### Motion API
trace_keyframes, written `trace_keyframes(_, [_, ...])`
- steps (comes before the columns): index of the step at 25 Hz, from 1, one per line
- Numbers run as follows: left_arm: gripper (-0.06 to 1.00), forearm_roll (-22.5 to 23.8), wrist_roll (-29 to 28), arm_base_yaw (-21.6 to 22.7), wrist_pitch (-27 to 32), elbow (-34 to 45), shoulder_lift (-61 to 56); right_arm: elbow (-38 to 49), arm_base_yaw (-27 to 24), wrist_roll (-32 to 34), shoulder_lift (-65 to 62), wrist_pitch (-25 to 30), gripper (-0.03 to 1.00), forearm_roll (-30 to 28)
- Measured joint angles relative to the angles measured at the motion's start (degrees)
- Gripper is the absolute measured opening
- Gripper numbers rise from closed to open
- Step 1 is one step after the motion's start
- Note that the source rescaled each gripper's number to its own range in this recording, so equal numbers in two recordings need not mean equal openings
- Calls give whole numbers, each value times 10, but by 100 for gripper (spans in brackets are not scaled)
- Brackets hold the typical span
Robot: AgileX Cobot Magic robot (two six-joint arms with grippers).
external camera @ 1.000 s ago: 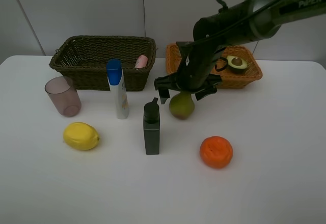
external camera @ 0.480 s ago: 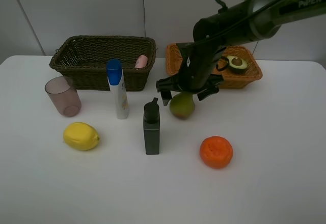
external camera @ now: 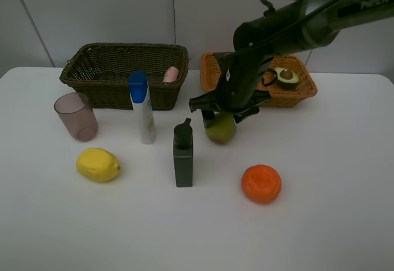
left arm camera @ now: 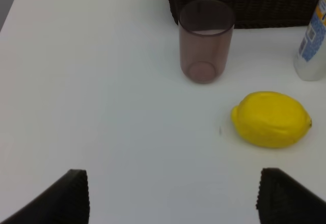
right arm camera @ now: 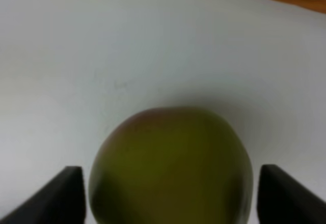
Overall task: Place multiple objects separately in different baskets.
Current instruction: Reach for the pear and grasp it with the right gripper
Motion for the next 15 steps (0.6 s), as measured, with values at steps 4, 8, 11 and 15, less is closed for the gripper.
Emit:
trace_keyframes(4, [89,0,0,0,0,0,0,0,0,0,0,-1,47,3])
trace_keyframes(8, [89,0,0,0,0,0,0,0,0,0,0,0,47,3])
trace_keyframes(11, [89,0,0,0,0,0,0,0,0,0,0,0,47,1])
trace_keyframes(15, [89,0,0,0,0,0,0,0,0,2,0,0,47,1])
